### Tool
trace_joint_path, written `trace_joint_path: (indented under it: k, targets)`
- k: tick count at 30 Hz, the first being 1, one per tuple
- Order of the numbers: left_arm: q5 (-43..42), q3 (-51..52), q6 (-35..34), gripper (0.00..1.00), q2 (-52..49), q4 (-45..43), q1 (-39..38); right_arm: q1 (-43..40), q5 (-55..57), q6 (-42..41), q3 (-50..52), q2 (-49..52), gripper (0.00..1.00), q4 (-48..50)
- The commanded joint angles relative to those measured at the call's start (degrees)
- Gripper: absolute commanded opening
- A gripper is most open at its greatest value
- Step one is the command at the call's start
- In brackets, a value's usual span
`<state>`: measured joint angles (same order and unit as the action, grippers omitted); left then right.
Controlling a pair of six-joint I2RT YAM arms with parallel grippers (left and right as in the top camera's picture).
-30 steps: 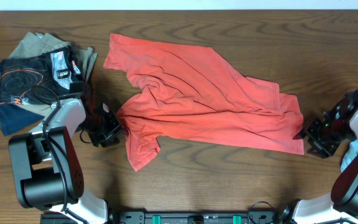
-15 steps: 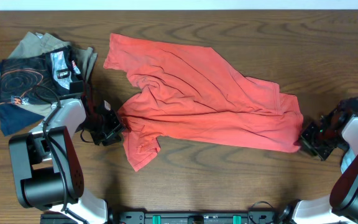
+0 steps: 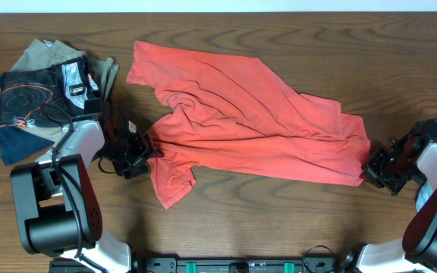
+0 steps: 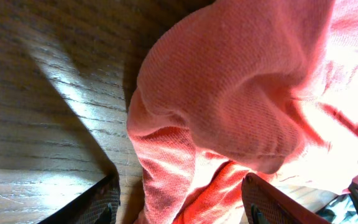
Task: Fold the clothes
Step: 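Grasp the shirt's near corners with left and right grippers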
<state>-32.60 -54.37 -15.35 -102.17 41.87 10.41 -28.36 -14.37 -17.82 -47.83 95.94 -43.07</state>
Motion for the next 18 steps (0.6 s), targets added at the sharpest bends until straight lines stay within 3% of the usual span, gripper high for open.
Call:
trace_joint_path:
  k: [1, 10, 14, 18]
  targets:
    - [2.54, 0.9, 0.79, 0.66, -0.83, -0.74, 0.11, 1.01, 1.05, -0.35, 1.68, 1.55, 0.01, 0.44]
    - [2.58, 1.7, 0.74, 0.64, -0.85, -2.82, -1.11, 1.01, 1.01, -0.37, 1.68, 1.55, 0.01, 0.35]
    - [2.6, 2.95, 0.31, 0.54, -0.85, -6.95, -3.87, 1.01, 0.76, -0.37, 1.68, 1.55, 0.01, 0.2]
    - [3.32, 2.95, 0.07, 0.34, -0.85, -10.05, -6.78, 1.01, 0.57, -0.37, 1.68, 1.55, 0.01, 0.22]
